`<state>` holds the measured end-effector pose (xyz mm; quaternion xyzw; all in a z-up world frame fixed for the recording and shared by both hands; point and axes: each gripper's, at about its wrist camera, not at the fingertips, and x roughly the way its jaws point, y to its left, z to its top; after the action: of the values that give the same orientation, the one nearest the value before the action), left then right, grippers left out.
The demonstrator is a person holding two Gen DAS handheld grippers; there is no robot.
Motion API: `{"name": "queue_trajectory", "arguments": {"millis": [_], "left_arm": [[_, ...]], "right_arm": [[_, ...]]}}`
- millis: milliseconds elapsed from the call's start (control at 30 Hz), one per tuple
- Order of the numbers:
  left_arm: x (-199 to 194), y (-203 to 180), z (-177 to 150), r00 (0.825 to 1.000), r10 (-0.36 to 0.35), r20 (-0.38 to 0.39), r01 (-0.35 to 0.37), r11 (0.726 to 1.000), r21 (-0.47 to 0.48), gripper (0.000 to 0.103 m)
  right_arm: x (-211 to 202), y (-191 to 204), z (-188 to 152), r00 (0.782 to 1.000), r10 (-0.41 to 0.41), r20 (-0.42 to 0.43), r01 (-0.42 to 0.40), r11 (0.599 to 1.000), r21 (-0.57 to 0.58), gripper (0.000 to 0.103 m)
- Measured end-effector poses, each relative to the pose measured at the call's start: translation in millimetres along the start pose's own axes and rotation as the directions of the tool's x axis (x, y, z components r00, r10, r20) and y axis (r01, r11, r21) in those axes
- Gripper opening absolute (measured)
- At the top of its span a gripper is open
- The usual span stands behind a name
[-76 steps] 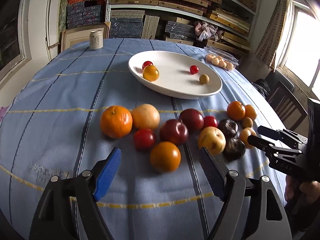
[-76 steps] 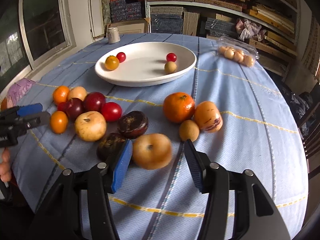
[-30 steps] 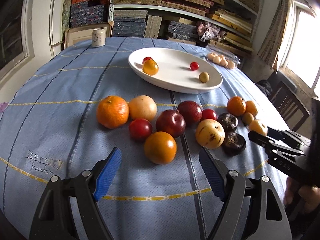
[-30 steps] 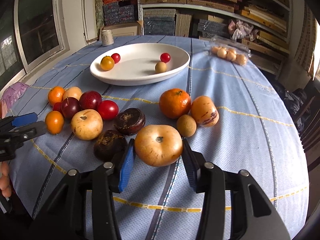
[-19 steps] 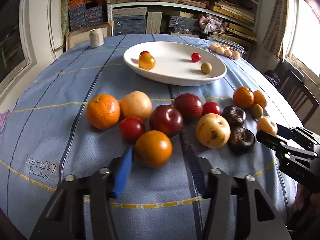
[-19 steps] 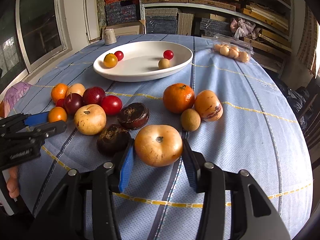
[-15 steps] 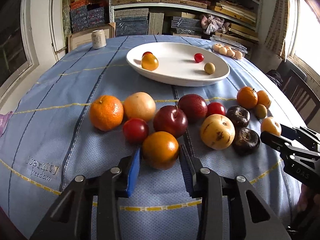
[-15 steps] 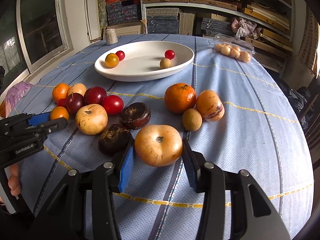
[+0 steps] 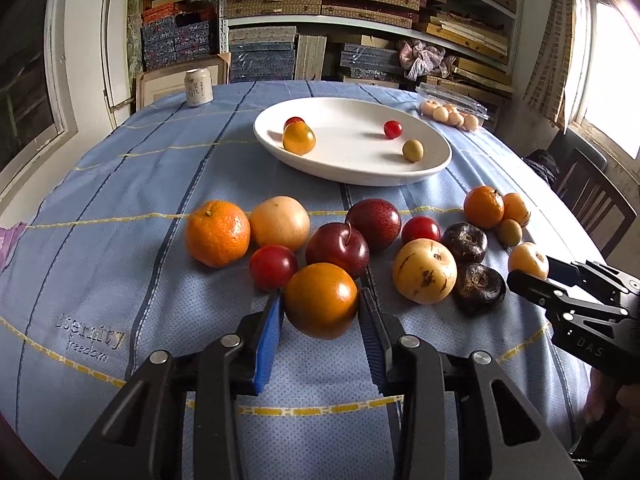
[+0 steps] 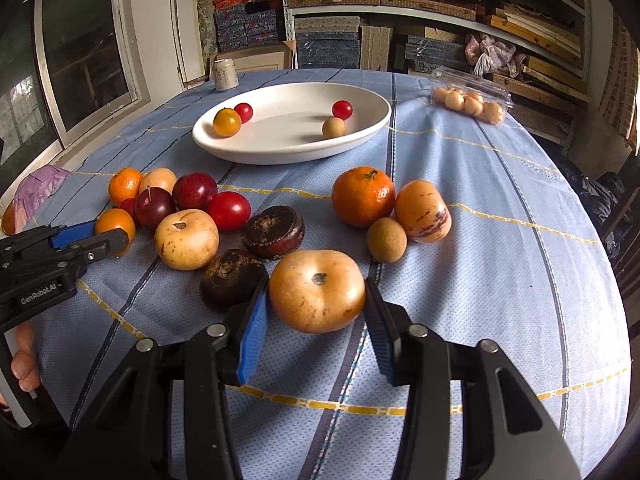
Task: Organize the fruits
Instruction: 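Grasp the orange tomato with the left tool while the right grasps a large pale round fruit, then carry both fruits over the white plate and open both tools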
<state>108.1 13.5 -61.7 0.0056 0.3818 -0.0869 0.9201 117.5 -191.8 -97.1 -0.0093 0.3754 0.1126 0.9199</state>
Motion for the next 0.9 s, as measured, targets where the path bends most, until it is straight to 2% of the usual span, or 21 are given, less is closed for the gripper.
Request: {"name": "queue_trajectory", "arguments": {"millis": [267,467,667,900], "left_arm": [[-7,3,3,1.0,-0.014,0.016,0.014,1.0,-0.008,0.038],[-17,4,19,0.998,-0.035,0.042,0.036,0.999,-0.008,0.038],[-20,2,50,0.996,-0.057,0.075,0.057,0.998,0.004,0.038],[0,-6,96,0.995,-0.065,0.078,0.063,0.998,0.029,0.038]], "right_arm": [[-11,1,3,1.0,-0.003,0.028,0.003,1.0,-0.002,0.045],[-25,-4,23,0.998,0.01,0.055,-0.01,1.0,0.0,0.045],[-35,-11,51,0.996,0.018,0.082,-0.018,1.0,-0.006,0.045],[-29,-17,97,0.994,0.017,0.105,-0.015,1.0,-0.018,0.045]]}}
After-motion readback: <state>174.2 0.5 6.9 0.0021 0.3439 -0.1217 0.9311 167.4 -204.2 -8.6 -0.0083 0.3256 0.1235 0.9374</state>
